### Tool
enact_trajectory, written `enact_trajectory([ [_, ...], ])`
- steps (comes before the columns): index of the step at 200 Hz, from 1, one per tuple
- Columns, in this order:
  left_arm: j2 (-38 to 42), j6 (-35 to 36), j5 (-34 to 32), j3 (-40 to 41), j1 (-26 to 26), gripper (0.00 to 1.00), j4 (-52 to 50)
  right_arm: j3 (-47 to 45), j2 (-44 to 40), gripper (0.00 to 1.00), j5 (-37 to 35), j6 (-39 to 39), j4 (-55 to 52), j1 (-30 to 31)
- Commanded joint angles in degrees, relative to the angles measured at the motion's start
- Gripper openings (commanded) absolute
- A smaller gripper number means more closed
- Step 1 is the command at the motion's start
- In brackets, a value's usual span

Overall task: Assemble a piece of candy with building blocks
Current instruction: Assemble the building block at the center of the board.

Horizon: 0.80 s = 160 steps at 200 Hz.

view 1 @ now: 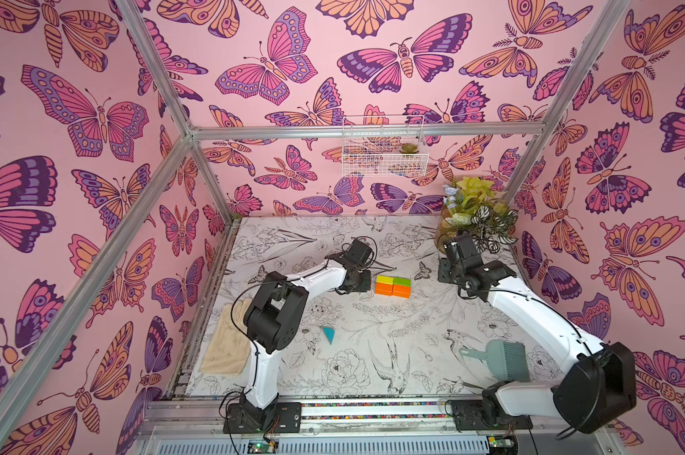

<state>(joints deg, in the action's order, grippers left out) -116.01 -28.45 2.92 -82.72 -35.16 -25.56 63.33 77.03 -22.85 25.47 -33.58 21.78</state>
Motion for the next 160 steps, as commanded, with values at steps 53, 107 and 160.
enact_trajectory([
  [53,-2.04,7.7,2.9,-1.53,0.71,0.34,-2.04,-1.23,-0.65,0.52,0.16,-0.11,-0.06,-0.36],
  [107,-1.94,7.74,2.0,-1.04,1.32,0.37,-1.95,-1.28,-0.53,0.52,0.55,-0.07,0.12,-0.37],
  [160,-0.13,6.57,2.7,-0.21,2.61,0.37,-1.69,-1.55,-0.92,0.52,0.57,0.01,0.0,-0.42],
])
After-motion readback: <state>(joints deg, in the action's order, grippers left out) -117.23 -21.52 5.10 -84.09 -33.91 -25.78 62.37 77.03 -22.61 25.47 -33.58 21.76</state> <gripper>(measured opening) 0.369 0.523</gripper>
